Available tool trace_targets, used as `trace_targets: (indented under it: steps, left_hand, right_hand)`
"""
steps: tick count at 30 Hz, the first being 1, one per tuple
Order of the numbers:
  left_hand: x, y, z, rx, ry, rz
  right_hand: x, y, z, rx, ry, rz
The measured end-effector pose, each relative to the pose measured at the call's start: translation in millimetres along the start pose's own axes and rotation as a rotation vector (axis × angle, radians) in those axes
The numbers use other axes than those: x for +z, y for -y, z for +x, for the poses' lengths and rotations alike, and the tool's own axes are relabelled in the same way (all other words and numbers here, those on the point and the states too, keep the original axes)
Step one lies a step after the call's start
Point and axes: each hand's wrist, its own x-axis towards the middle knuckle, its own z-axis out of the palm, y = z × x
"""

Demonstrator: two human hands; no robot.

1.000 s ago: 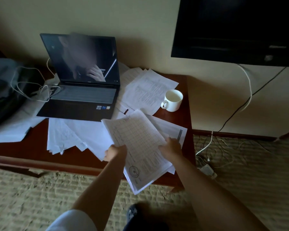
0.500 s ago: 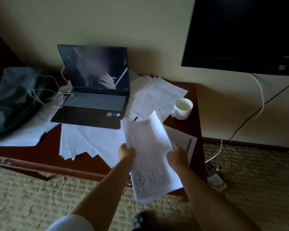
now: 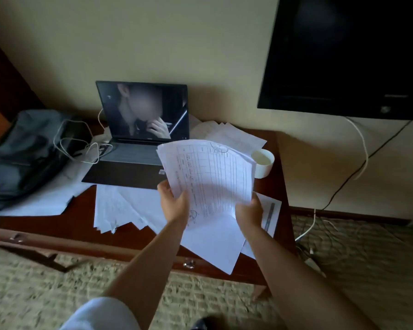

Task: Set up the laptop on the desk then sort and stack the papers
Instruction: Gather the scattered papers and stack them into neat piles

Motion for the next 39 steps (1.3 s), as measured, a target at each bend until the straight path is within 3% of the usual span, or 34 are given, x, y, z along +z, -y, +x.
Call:
trace_targets:
  steps: [4,8,12,15,18,21,24,27,30,36,39]
  left_hand:
    - [1.4,-9.5,11.2,0.039,-0.012,0.024]
    - [3.1,-13.5,19.7,0.092,0.022,0.107]
    - [-1.9,3.8,17.4,0.047,0.017,0.097]
    - [-4.3,7.2,29.5,-0.053,0.143,0.035]
    - [-7.4,12.0,43.1,-0.204,0.238,0.084]
    - [-10.7,18.3,57.3,-0.245,0.144,0.074]
    - [-15.3,31.4,70.6,-0.313,0.162,0.167]
    - [-16.8,60.7,75.4,-0.514,0.230,0.255]
    - [-12.2,86.1,72.8,-0.717,0.288,0.182]
    - [1.4,94.7,76.5,-0.745,0.253,0.229]
    - [6.1,93.6,74.2,-0.720,0.226,0.278]
  right_hand:
    - [7.9,19.5,4.2,0.024,-0.070,0.168]
    - [14.0,28.0,5.1,-0.074,-0.027,0.200]
    - [20.2,16.4,0.1,-0.023,-0.097,0.227]
    - [28.4,23.5,-0.9,0.000,-0.135,0.238]
    - [34.0,20.6,2.8,-0.012,-0.021,0.056]
    - [35.1,18.9,12.5,-0.048,0.043,-0.030]
    - [34.2,15.2,26.4,-0.023,0.133,-0.234]
    - [36.5,-7.6,43.7,0.047,0.233,-0.482]
    - [40.4,-26.7,54.2,0.068,0.276,-0.680]
    - [36.2,-35.3,69.6,-0.093,0.274,-1.081]
    - [33.2,-34.5,75.0,-0.106,0.310,-1.033]
